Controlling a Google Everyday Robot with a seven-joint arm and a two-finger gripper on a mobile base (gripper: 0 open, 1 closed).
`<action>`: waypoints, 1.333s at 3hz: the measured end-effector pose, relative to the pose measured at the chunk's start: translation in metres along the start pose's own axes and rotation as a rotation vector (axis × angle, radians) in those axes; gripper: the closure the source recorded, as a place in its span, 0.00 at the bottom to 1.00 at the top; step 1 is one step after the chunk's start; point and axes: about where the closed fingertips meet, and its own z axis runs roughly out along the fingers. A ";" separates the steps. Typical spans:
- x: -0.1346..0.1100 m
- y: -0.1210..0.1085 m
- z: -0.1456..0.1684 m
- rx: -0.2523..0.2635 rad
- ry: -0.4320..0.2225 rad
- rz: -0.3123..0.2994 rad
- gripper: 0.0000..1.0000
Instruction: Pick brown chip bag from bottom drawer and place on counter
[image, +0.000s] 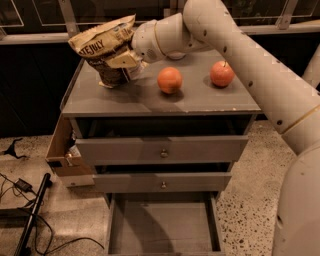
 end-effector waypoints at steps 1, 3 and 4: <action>0.002 0.005 0.005 -0.061 0.030 0.015 1.00; 0.025 0.017 0.039 -0.083 0.070 0.000 0.81; 0.025 0.017 0.039 -0.083 0.070 0.000 0.58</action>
Offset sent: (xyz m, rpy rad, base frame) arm 0.0049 0.0313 -0.0581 -0.1187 0.0475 0.0465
